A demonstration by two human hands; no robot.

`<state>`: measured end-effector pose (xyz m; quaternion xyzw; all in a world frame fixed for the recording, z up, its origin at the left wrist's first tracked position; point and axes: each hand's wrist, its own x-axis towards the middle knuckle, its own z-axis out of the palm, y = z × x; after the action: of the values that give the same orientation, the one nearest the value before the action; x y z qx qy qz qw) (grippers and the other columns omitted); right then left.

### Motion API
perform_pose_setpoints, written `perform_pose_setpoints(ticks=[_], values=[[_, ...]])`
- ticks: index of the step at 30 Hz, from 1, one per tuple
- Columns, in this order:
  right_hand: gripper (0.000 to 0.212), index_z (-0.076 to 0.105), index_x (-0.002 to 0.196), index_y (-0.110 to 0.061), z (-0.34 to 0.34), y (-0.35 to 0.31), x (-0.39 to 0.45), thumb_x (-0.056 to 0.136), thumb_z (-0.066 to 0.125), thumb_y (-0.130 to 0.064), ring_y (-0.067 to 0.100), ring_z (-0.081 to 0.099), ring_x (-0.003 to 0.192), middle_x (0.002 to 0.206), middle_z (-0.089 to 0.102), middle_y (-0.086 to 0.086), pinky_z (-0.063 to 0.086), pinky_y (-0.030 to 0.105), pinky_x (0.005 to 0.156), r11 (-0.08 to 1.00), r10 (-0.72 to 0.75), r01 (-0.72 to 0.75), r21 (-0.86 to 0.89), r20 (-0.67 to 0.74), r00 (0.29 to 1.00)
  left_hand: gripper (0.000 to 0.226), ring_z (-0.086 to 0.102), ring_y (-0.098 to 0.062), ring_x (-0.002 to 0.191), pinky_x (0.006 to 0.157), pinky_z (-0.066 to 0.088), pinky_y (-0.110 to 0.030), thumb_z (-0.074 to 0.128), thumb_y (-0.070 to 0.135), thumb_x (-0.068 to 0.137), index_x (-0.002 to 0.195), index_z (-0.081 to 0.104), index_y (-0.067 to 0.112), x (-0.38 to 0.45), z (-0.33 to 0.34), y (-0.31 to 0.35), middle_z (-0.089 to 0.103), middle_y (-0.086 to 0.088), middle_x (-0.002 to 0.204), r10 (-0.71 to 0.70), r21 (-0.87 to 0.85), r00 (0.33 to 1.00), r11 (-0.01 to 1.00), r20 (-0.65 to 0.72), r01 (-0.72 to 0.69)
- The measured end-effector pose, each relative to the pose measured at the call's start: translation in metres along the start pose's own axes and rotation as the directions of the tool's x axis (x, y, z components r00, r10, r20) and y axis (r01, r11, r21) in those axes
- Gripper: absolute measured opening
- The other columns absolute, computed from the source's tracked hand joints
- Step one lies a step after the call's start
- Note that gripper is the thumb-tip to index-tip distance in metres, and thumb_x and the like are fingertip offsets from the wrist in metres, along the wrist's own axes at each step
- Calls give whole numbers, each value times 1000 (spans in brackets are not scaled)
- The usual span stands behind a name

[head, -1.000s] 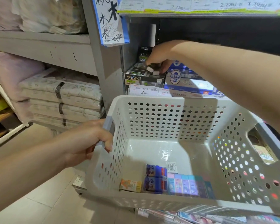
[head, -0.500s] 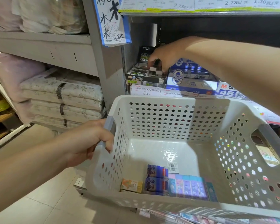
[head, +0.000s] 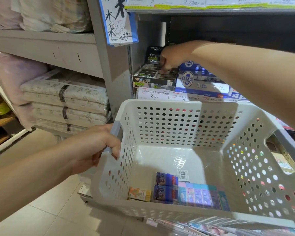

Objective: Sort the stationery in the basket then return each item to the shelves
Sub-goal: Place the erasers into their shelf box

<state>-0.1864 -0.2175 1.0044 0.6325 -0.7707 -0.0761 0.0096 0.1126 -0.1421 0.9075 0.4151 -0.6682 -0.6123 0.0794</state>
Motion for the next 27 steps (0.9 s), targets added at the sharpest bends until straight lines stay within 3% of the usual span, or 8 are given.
perform_pose_setpoints(ticks=[5, 8, 10, 15, 20, 23, 27], values=[[42, 64, 115, -9, 1, 1, -5, 86, 62, -40, 28, 60, 102, 113, 66, 8, 48, 40, 95, 984, -16, 16, 176, -5, 1000, 64, 69, -32, 73, 78, 45, -46, 53, -1, 42, 103, 68, 13, -2, 2, 0, 73, -17, 88, -6, -6, 1000, 1000, 7, 6], [47, 52, 131, -10, -2, 5, -8, 87, 63, -19, 22, 55, 112, 128, 57, 7, 46, 36, 100, 953, 3, -26, 301, 76, 997, 66, 66, -35, 79, 79, 42, -46, 54, -1, 41, 104, 68, 13, -3, 2, 0, 71, -23, 96, -12, -20, 1000, 1000, -3, 12], [54, 45, 137, -9, -3, 7, -8, 85, 61, -9, 23, 53, 117, 135, 51, 8, 48, 34, 98, 956, 16, -38, 290, 75, 997, 66, 67, -34, 78, 79, 44, -47, 54, -1, 41, 104, 68, 15, -4, 2, 0, 72, -21, 92, -11, -25, 1000, 1000, -6, 11], [50, 51, 132, -10, 3, 1, -5, 84, 64, -6, 36, 59, 113, 123, 61, 18, 51, 43, 96, 960, 6, -18, 280, 42, 999, 63, 67, -26, 62, 74, 43, -43, 53, -2, 42, 102, 67, 13, -6, 4, -1, 72, -13, 77, 0, -44, 1000, 999, 13, 0], [44, 55, 129, -10, 14, -7, -3, 86, 64, -9, 28, 55, 115, 127, 59, 8, 45, 35, 100, 965, 20, 22, 261, -157, 987, 65, 64, -33, 71, 79, 39, -46, 54, -3, 42, 104, 67, 12, -6, 3, -1, 72, -16, 82, -4, -70, 1000, 998, -2, 4], [38, 58, 125, -7, 24, -8, 2, 87, 64, -8, 27, 54, 117, 128, 59, 10, 42, 30, 97, 944, 67, 16, 330, -238, 969, 64, 64, -27, 62, 70, 40, -42, 53, -3, 42, 103, 67, 12, -6, 2, -2, 71, -12, 74, 4, -70, 1000, 998, 14, -3], [37, 57, 127, -7, 26, -6, -1, 90, 60, -6, 27, 53, 119, 129, 58, 10, 41, 27, 94, 941, 70, 18, 337, -247, 966, 61, 63, -21, 56, 64, 43, -38, 53, -4, 43, 101, 66, 11, -7, 1, -4, 69, -9, 69, 20, -74, 999, 997, 48, -17]])
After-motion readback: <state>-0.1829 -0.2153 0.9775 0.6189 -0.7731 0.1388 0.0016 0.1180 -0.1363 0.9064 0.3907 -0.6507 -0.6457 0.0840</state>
